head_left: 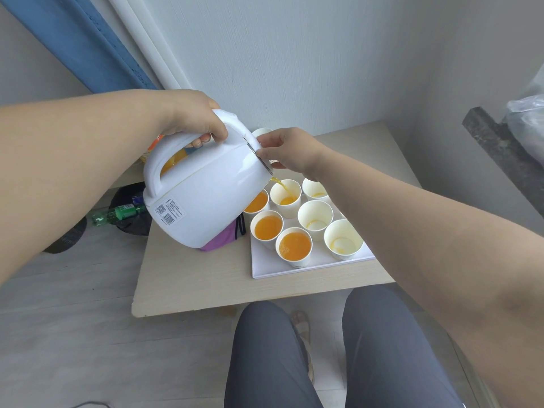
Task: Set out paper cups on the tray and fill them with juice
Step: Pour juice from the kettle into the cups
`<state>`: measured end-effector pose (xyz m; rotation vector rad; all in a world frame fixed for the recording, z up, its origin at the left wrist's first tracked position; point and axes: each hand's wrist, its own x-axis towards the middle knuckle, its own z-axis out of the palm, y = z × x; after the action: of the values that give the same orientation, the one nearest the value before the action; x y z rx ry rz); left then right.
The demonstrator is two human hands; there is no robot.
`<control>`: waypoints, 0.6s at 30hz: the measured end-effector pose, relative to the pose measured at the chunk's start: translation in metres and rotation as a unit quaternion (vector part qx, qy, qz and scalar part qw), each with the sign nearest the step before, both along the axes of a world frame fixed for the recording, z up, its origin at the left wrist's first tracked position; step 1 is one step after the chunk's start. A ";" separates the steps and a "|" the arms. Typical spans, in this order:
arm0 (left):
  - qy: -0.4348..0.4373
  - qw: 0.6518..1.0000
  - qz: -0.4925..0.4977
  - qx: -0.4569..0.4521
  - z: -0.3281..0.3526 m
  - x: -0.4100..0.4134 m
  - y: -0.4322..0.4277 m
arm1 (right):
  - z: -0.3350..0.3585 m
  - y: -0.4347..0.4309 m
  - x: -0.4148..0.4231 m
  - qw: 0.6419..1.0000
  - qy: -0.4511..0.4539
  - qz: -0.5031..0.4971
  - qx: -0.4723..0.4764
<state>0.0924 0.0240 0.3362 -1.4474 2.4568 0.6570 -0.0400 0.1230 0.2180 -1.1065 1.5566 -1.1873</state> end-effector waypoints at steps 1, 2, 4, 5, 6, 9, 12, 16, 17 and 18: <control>-0.002 1.000 -0.002 -0.003 0.001 0.000 0.001 | 0.000 0.000 0.000 1.000 -0.002 0.000 -0.001; -0.004 1.000 -0.005 -0.006 0.001 0.001 0.003 | 0.000 0.000 0.001 1.000 -0.003 0.000 -0.002; -0.004 1.000 -0.008 -0.013 0.001 0.002 0.004 | 0.001 0.000 0.001 1.000 -0.004 -0.001 -0.003; -0.005 1.000 -0.009 -0.015 0.001 0.002 0.005 | 0.000 0.000 0.002 1.000 -0.006 -0.001 -0.004; -0.005 1.000 -0.009 -0.017 0.002 0.003 0.006 | 0.000 0.000 0.002 1.000 -0.006 -0.001 -0.003; -0.010 1.000 -0.012 -0.026 0.003 0.002 0.008 | -0.002 -0.002 0.002 1.000 -0.010 -0.004 0.000; -0.014 0.999 -0.014 -0.033 0.005 0.003 0.010 | -0.003 -0.004 0.003 1.000 -0.016 -0.006 -0.001; -0.018 0.999 -0.015 -0.041 0.007 0.004 0.011 | -0.003 -0.006 0.002 1.000 -0.022 -0.004 -0.001; -0.018 0.999 -0.014 -0.043 0.008 0.004 0.012 | -0.003 -0.007 0.002 1.000 -0.023 -0.003 -0.001; -0.019 0.999 -0.015 -0.045 0.008 0.004 0.013 | -0.002 -0.007 0.002 1.000 -0.024 -0.003 -0.001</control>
<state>0.0967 0.0367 0.3444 -1.4391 2.5027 0.5129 -0.0376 0.1160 0.2156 -1.0676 1.5228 -1.2122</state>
